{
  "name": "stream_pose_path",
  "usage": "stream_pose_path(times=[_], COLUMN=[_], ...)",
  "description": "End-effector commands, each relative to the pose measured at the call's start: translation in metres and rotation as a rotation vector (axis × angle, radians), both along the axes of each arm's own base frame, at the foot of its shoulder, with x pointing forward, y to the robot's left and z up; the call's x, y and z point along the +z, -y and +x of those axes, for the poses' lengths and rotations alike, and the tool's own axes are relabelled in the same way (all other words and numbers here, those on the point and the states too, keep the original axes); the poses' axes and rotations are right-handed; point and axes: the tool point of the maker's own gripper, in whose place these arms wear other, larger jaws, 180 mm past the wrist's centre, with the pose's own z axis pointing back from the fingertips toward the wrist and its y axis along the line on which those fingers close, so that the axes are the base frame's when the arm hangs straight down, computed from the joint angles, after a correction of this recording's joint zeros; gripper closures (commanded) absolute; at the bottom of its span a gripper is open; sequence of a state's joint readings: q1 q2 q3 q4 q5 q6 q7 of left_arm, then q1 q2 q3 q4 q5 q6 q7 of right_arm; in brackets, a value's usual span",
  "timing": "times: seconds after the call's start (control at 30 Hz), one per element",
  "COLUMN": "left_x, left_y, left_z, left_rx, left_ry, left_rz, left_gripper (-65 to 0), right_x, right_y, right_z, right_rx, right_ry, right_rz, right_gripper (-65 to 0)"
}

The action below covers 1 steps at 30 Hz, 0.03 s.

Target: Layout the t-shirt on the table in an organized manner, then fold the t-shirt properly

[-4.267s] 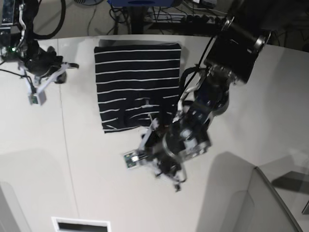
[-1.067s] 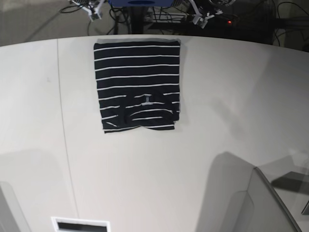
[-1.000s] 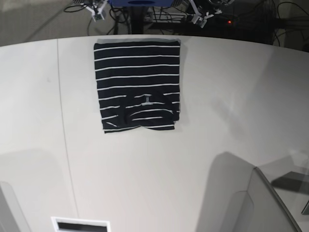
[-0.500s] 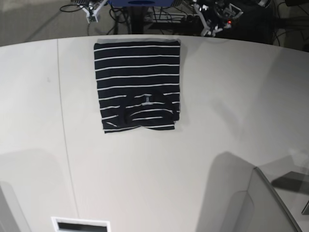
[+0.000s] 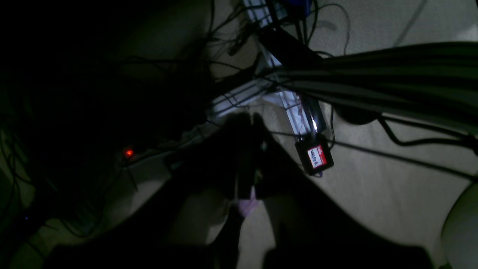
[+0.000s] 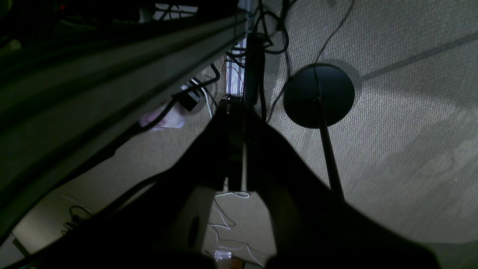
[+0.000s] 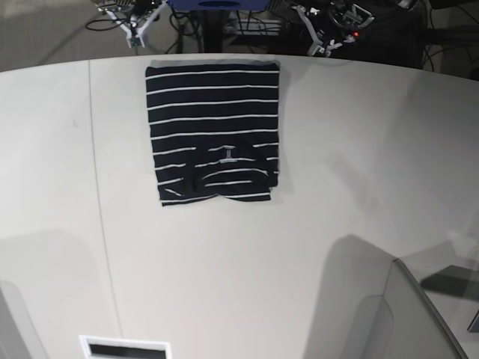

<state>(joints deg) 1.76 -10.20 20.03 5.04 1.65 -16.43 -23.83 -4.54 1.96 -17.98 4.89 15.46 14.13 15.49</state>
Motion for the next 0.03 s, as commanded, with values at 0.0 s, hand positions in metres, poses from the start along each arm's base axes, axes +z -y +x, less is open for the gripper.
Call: stream_pose_path(times=[0.0], left_x=[0.0004], left_y=[-0.0042], left_z=[-0.0107], left_rx=[-0.001], left_ry=[-0.010], left_rz=[0.002], left_gripper=[0.0], right_x=[0.0006], right_y=[-0.0033], right_z=[-0.0032], right_rx=[0.000], right_ry=[0.001], right_rz=[0.011], right_gripper=[-0.8])
